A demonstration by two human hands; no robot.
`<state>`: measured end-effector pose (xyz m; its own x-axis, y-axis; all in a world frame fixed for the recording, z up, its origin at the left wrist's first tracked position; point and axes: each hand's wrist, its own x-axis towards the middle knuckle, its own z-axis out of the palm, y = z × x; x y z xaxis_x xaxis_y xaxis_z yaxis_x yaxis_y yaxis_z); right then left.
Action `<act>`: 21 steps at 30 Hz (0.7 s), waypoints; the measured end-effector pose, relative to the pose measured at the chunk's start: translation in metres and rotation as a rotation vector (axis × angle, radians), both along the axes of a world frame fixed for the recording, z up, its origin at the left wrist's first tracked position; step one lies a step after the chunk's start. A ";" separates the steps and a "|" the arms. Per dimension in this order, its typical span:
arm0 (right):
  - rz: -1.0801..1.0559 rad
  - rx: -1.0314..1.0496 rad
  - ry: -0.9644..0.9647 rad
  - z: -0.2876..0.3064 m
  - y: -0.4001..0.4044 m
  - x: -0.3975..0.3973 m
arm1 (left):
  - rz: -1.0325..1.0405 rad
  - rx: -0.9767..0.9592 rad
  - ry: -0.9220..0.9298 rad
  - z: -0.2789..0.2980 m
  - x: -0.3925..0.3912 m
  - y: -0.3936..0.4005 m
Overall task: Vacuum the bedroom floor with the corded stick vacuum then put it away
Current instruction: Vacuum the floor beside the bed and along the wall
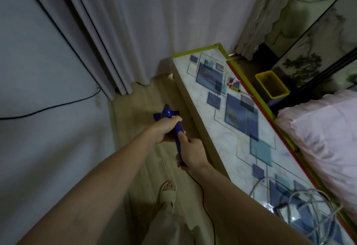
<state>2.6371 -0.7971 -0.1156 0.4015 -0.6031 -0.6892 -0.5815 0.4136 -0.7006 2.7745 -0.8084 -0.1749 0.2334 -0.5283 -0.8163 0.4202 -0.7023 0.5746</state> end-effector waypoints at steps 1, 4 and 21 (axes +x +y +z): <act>-0.009 -0.008 0.002 -0.003 -0.011 0.010 | -0.003 -0.005 0.009 -0.002 0.009 -0.011; 0.002 -0.030 0.031 -0.013 -0.043 0.039 | 0.027 -0.023 0.036 -0.009 0.040 -0.042; -0.034 -0.167 0.058 -0.077 -0.170 0.154 | 0.070 -0.050 -0.073 -0.057 0.148 -0.179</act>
